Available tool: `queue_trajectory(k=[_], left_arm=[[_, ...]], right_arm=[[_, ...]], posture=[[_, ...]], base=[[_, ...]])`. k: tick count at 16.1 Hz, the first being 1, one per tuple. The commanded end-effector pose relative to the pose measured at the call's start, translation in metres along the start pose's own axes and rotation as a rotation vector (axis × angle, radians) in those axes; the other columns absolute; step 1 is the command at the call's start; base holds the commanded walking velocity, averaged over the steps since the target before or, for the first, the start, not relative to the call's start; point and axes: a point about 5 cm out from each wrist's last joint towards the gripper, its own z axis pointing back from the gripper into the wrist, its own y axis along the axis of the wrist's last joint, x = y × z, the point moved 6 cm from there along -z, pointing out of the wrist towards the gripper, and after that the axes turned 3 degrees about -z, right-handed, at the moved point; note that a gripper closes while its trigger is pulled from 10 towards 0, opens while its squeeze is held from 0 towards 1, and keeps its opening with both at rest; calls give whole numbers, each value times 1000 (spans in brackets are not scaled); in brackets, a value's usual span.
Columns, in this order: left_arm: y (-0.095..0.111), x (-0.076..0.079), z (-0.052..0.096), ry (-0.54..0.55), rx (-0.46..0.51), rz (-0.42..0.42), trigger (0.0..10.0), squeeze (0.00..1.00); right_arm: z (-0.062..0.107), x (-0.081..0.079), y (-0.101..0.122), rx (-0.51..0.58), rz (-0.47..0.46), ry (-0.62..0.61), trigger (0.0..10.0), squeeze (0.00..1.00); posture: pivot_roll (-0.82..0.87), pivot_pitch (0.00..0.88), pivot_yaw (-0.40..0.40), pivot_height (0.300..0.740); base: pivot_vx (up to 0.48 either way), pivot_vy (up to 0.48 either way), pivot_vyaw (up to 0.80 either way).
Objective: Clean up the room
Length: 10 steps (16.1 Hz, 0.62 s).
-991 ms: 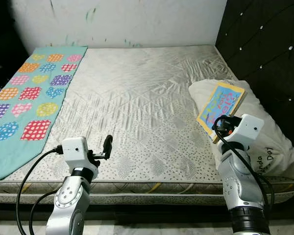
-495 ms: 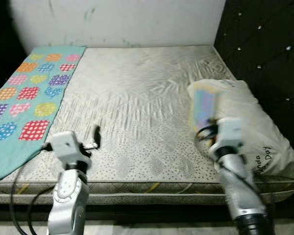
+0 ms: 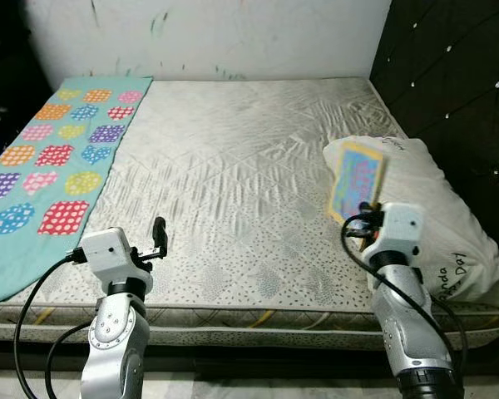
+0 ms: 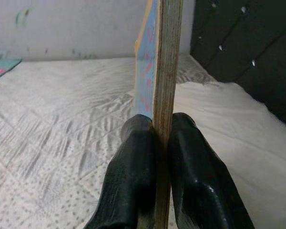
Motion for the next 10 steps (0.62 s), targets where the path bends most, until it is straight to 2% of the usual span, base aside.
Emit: queue_trajectory(k=[1,6,10], left_arm=[[3,1,-3,3,11,-2,10000,0],[3,1,-2,5,13,6,10000,0],[5,7,0,-33,28,13,10000,0]], right_arm=[[-2,-2,13,42,-25,1,10000,0],[-1,-5,15,55,-24,8,10000,0],[-1,-6,15,57,-33,14,10000,0]], posture=[[2,0,26,740],[2,0,26,740],[5,0,23,740]], base=[[0,0,-800],[0,0,-790],[0,0,0]])
